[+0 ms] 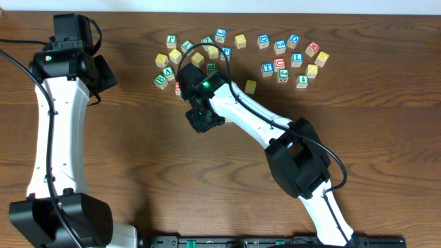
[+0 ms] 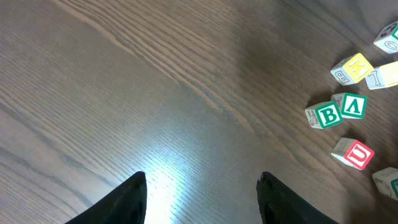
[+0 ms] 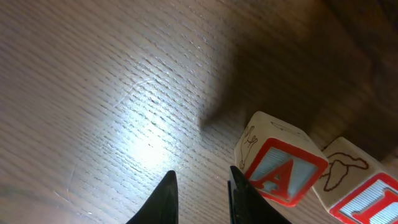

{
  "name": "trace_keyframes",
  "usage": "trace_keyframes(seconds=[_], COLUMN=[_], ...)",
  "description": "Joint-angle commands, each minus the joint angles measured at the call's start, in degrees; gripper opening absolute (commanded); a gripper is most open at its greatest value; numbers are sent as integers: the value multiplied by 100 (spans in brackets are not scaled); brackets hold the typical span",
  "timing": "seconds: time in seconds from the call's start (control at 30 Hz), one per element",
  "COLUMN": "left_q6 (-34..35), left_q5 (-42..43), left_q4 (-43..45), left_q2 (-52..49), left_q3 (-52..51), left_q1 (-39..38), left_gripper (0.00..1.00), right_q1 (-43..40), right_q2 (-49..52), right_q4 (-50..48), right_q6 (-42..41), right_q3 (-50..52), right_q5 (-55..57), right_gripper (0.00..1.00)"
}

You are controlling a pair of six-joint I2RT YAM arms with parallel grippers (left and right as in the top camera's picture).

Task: Spell out AI2

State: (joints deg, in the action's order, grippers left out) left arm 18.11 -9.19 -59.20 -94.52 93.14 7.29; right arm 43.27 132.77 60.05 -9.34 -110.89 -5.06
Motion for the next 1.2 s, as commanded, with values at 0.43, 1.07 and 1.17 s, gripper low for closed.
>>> trace_keyframes(seconds=[0.43, 1.07, 1.17], left_q6=[-48, -46, -48], left_q5=[-31, -28, -28], left_q4=[-35, -57, -79], left_q2=[-63, -63, -63], left_q3=[83, 83, 83], left_q1=[-2, -2, -2], left_gripper=[56, 56, 56], right_q1=[24, 7, 0], right_q2=[140, 140, 140], right_q4=[-463, -566, -542], right_q6=[24, -1327, -1578], right_q3=[190, 190, 190], right_q5=[190, 1121, 1209], right_gripper=[24, 24, 24])
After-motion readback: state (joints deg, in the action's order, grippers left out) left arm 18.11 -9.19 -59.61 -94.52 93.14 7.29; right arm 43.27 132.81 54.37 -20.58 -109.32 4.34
